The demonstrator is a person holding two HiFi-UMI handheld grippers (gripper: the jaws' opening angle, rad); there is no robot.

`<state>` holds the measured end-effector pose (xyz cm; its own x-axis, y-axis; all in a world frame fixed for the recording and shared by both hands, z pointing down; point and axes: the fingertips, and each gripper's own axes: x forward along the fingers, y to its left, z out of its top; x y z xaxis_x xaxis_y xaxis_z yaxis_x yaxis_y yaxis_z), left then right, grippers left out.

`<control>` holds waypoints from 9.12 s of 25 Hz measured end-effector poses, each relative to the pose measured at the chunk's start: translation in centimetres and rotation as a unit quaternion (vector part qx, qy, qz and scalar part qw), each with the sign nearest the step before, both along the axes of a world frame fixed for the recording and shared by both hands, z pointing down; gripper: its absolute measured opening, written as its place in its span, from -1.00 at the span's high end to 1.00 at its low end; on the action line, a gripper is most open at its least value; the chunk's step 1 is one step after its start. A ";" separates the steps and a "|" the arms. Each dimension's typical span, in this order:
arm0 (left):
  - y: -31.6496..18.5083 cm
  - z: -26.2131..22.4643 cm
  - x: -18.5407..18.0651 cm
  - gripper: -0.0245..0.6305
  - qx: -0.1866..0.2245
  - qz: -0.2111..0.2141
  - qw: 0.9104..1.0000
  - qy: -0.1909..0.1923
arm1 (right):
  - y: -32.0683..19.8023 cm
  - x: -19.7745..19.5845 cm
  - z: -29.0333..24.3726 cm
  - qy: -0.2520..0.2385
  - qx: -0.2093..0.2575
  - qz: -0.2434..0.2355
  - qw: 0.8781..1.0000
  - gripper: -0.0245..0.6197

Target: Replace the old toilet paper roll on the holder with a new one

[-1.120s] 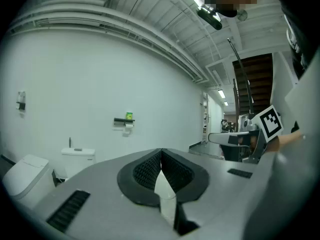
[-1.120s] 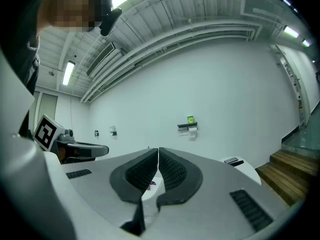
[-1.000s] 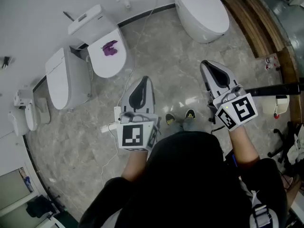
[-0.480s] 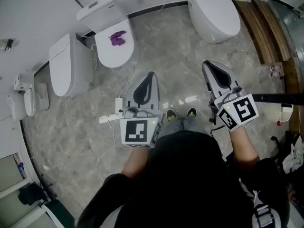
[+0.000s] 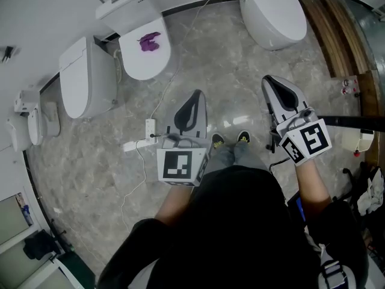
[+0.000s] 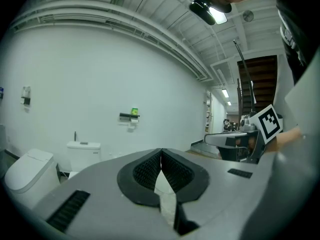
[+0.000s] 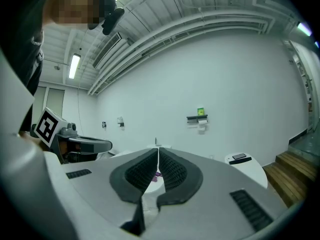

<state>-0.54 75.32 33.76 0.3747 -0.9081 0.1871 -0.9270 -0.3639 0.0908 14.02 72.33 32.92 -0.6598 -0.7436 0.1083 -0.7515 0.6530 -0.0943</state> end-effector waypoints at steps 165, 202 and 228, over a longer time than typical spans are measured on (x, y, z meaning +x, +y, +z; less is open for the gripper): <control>-68.5 -1.0 -6.6 0.85 0.019 0.006 0.999 -0.028 | -66.1 -8.7 0.2 0.021 -0.020 -0.117 0.993 0.86; -82.4 0.0 -4.8 0.85 0.004 -0.002 0.999 -0.052 | -80.5 -8.3 2.5 -0.001 -0.039 -0.146 0.988 0.86; -95.4 0.2 -9.0 0.85 0.020 0.041 0.998 -0.038 | -92.8 -10.2 1.6 0.030 -0.020 -0.098 0.995 0.86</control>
